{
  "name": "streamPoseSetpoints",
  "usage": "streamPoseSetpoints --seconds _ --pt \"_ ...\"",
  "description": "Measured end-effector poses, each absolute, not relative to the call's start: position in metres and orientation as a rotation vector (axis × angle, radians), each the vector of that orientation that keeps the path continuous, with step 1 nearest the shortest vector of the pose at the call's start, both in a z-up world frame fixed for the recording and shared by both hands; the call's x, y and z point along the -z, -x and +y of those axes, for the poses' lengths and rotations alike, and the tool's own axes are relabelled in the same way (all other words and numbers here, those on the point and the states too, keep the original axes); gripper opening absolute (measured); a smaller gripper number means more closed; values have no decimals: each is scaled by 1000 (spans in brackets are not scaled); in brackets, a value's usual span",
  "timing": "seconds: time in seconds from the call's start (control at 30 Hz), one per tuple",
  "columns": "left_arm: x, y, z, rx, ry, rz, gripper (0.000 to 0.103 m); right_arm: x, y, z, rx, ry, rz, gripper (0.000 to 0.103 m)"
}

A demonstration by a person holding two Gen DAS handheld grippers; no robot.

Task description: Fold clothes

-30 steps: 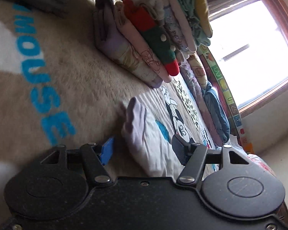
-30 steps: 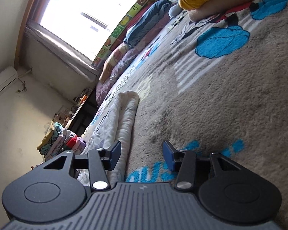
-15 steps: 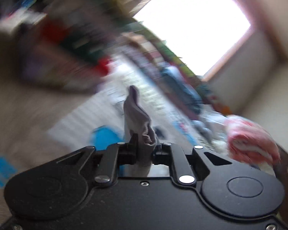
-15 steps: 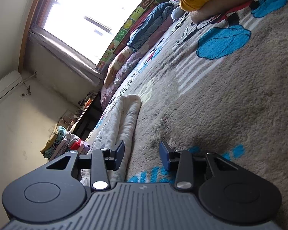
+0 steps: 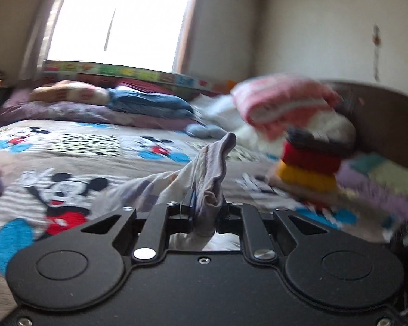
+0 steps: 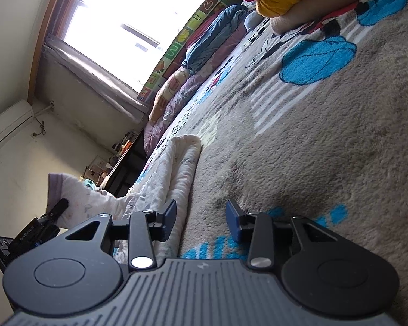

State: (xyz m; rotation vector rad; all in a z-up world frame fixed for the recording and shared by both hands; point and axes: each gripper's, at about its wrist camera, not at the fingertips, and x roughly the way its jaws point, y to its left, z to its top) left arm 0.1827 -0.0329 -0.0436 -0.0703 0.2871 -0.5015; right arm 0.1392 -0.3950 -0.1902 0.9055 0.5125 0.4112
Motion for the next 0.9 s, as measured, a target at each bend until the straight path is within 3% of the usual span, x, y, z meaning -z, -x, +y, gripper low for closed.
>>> streamPoseSetpoints --seconds 0.23,0.3,0.33,0.37,0.57,0.73,0.83,0.9 --pt "64 -187 -89 607 -32 360 11 192 -140 -396 -423 -917 504 40" --pt "71 -185 -99 653 -51 383 25 192 -141 -397 -427 -920 502 40" --pt "73 -183 -102 673 -59 390 48 192 -141 -397 -429 -922 501 40" --pt "71 -180 -100 685 -58 385 59 192 -141 -397 -431 -925 500 40" --pt "48 -154 -51 627 46 324 59 194 -141 -399 -444 -942 494 40" --pt "52 -127 5 435 195 378 59 192 -139 -399 -450 -944 494 41" --pt "66 -110 25 333 239 453 60 187 -138 -397 -448 -937 504 46" --pt "80 -98 32 273 246 522 60 180 -137 -394 -459 -938 507 57"
